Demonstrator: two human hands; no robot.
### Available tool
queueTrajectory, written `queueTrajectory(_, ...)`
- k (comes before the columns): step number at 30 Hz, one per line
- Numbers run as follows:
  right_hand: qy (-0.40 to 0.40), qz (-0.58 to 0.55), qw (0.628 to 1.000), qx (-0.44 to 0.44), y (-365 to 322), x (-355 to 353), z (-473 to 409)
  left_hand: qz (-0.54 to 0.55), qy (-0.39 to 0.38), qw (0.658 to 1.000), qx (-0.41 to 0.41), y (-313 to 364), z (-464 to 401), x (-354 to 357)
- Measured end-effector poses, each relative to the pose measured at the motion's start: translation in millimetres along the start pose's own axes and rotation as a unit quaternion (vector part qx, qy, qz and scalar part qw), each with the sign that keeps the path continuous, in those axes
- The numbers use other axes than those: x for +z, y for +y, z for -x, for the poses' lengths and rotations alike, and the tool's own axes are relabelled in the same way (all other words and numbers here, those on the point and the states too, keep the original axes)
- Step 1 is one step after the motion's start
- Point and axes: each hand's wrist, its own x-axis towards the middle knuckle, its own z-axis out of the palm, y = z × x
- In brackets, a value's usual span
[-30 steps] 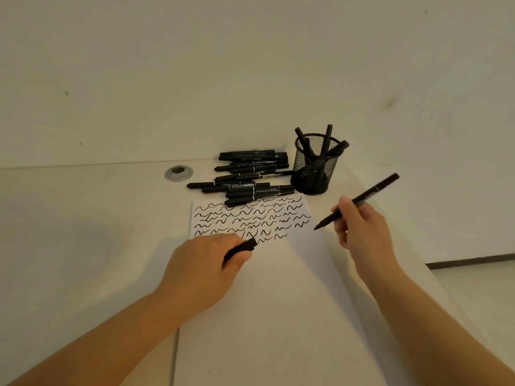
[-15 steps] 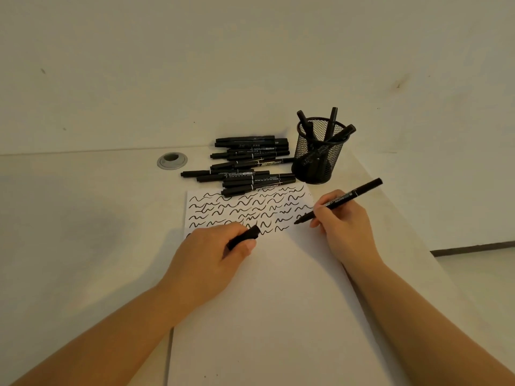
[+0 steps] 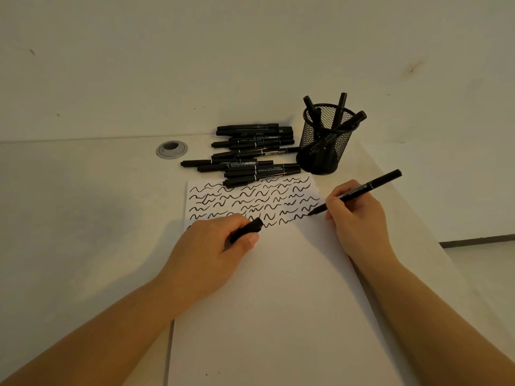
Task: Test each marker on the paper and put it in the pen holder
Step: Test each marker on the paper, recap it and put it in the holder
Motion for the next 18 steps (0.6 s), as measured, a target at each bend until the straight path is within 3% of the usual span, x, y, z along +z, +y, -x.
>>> queueTrajectory(5, 0.058, -0.065, 0.996, 0.006, -9.2, -6.4, 2.1, 0.006, -0.002, 1.0, -0.003, 0.2, -0.1, 0.0)
queueTrajectory(9, -0.041, -0.183, 0.982, 0.017, -21.4, -5.7, 10.4, 0.007, -0.011, 1.0, -0.006, 2.5, -0.2, -1.0)
queueTrajectory(13, -0.183, -0.366, 0.911, 0.057, -27.4, -8.0, 13.1, 0.001, -0.01, 1.0, 0.007, 4.1, 0.2, -1.5)
queueTrajectory(18, -0.229, -0.328, 0.914, 0.066, -26.4, -4.4, 15.2, -0.006, -0.009, 1.0, 0.01, 5.2, 0.0, -1.3)
